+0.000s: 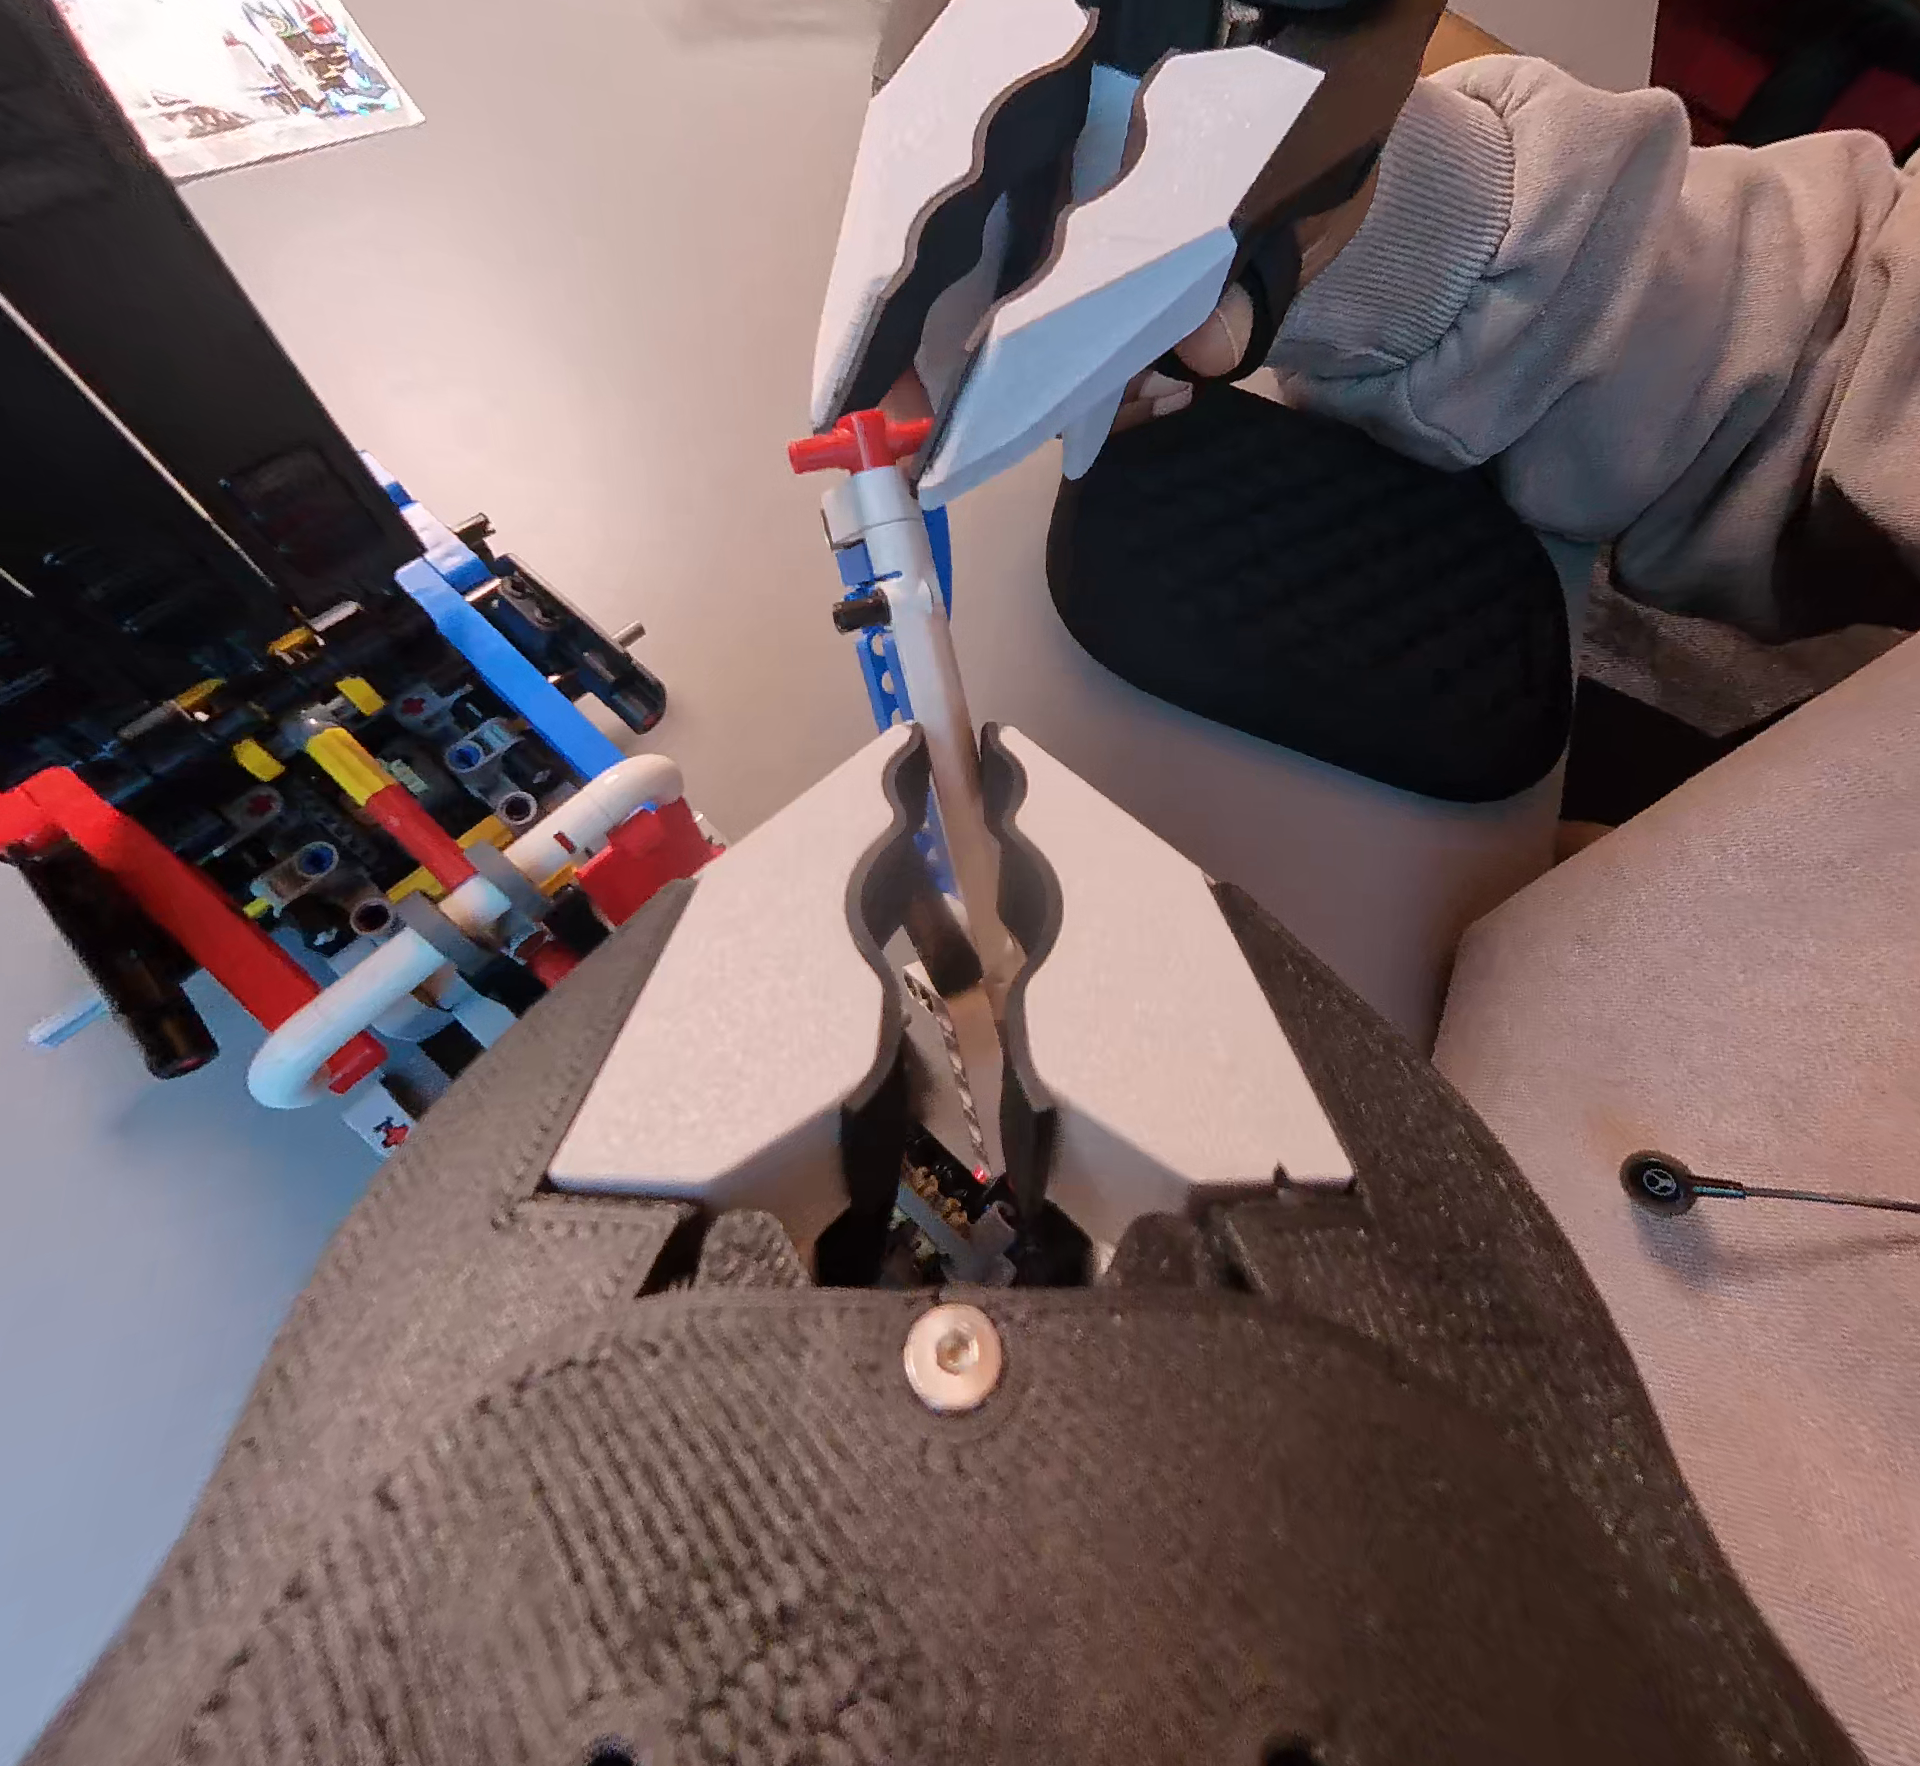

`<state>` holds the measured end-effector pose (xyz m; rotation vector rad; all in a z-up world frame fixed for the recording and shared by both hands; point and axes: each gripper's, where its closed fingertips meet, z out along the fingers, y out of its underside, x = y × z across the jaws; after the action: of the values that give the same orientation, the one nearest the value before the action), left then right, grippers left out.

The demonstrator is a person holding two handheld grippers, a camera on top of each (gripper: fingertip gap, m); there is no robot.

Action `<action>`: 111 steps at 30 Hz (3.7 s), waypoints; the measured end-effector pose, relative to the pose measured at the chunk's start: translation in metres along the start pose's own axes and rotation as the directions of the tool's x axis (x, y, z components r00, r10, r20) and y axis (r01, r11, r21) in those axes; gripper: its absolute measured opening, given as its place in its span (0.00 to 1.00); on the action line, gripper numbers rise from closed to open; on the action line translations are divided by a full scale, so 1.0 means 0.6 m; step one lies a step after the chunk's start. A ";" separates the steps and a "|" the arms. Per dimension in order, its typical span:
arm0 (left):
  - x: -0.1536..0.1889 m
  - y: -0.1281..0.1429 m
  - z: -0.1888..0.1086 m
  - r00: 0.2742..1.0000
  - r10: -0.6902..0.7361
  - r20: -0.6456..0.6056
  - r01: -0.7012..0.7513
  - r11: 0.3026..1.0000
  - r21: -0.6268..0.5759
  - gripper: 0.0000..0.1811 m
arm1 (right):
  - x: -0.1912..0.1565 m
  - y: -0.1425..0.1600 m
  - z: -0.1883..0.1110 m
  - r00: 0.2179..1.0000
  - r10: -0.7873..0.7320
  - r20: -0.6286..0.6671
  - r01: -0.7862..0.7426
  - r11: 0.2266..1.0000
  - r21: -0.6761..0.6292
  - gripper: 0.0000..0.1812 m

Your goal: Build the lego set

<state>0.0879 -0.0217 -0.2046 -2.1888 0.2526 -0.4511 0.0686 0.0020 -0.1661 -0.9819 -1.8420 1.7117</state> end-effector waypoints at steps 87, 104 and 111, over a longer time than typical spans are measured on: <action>-0.146 0.048 -0.031 0.860 0.456 -0.230 -0.461 0.887 0.036 0.09 | 0.055 0.084 0.067 0.940 0.308 0.146 -0.258 0.923 -0.286 0.04; -0.182 0.021 -0.111 0.915 0.293 -0.277 -0.265 0.955 0.134 0.22 | 0.061 0.084 0.071 0.929 0.334 0.161 -0.276 0.913 -0.300 0.04; -0.204 0.067 -0.106 0.946 0.196 -0.258 -0.206 0.979 -0.012 0.24 | 0.063 0.084 0.072 0.929 0.334 0.159 -0.277 0.913 -0.299 0.04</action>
<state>-0.0506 -0.0510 -0.2292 -2.1127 0.6241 -0.6174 0.0229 0.0003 -0.2270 -1.3065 -2.1993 1.8294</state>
